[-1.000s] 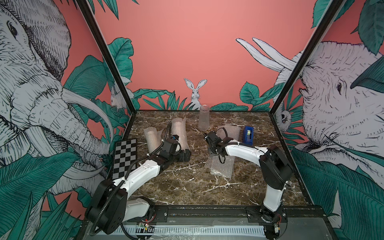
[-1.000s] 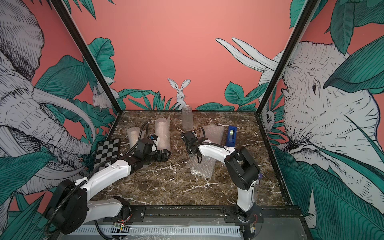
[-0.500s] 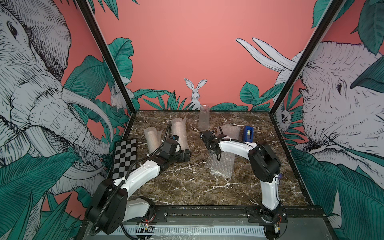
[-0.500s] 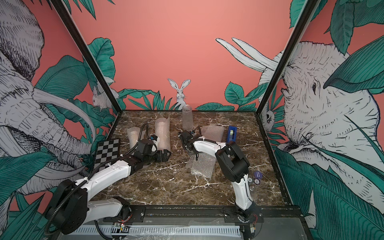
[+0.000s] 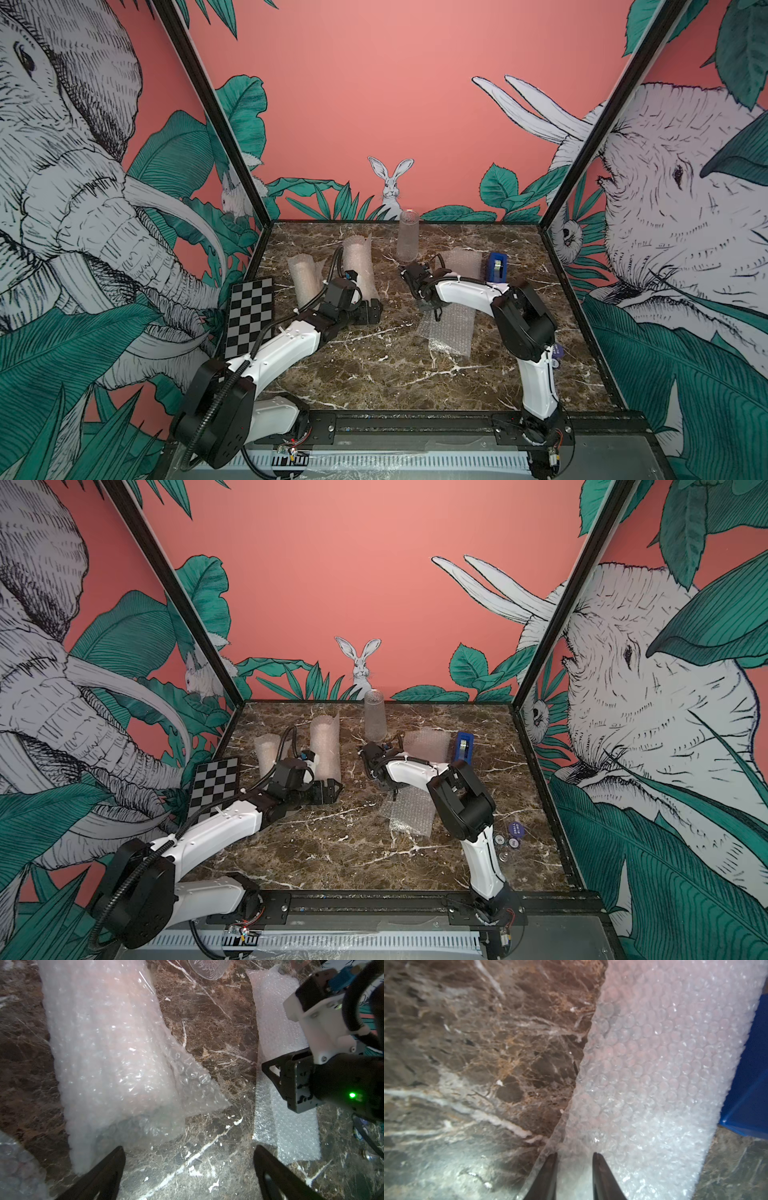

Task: Wrap vases in bubble wrap
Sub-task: Adjust the bubble wrap at the center of the board.

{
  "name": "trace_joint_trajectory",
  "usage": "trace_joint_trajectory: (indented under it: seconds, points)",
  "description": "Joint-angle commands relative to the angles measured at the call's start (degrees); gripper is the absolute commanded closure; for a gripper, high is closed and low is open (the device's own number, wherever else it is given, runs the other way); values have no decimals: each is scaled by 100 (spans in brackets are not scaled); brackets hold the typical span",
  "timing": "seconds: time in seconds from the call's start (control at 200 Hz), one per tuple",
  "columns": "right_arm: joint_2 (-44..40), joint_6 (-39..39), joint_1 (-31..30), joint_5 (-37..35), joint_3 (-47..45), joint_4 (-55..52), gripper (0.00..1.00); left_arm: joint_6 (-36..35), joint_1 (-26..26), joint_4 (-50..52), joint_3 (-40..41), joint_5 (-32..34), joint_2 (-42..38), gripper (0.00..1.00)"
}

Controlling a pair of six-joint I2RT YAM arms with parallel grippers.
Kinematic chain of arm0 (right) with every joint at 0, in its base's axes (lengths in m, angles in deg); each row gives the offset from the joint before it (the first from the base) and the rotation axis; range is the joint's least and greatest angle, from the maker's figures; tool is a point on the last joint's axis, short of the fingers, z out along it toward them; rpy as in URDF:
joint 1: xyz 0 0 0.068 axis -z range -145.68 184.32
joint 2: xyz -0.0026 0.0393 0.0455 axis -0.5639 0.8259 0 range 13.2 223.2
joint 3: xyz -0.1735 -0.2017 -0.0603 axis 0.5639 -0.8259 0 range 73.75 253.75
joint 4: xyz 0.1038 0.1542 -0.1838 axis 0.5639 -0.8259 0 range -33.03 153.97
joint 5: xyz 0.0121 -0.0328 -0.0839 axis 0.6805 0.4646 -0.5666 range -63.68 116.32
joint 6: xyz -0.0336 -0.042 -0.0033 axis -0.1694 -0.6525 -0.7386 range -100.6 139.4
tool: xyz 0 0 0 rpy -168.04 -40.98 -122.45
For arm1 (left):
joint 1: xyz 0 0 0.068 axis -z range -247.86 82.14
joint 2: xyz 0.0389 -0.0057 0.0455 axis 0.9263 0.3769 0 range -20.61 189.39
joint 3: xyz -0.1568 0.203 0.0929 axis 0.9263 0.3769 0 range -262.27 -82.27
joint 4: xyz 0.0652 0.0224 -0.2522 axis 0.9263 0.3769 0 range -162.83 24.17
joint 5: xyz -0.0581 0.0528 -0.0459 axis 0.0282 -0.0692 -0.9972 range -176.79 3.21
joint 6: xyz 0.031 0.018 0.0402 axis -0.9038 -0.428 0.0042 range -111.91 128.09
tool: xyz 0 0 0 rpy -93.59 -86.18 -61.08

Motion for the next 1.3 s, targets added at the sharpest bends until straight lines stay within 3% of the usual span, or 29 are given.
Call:
trace_joint_trajectory:
  seconds: [0.0,0.21,0.39,0.58,0.73,0.83,0.94,1.02,1.295]
  points:
    - [-27,53,4,-179,25,-107,77,29,15,-93,43,16,-24,3]
    - [-686,-96,-92,47,-472,722,100,164,19,-339,169,63,-113,3]
    - [-1471,-288,-405,161,-843,818,100,136,26,-482,152,-204,-87,4]
    - [-2989,-190,-597,1604,-2135,1831,100,-3,50,-870,152,-700,12,8]
    - [-3937,79,-575,1391,-2894,1724,100,-128,310,-914,-93,-728,135,9]
    - [-4430,370,-426,1371,-3549,1717,100,-191,657,-901,-379,-663,537,9]
    - [-5121,988,52,2229,-4537,2442,100,-162,1177,-969,-697,-543,1103,9]
    - [-5687,1286,252,2236,-4990,2547,100,-109,1490,-948,-1053,-552,1577,10]
    - [-6783,1572,703,2234,-5413,2129,100,-119,2307,-595,-2619,-541,3209,10]
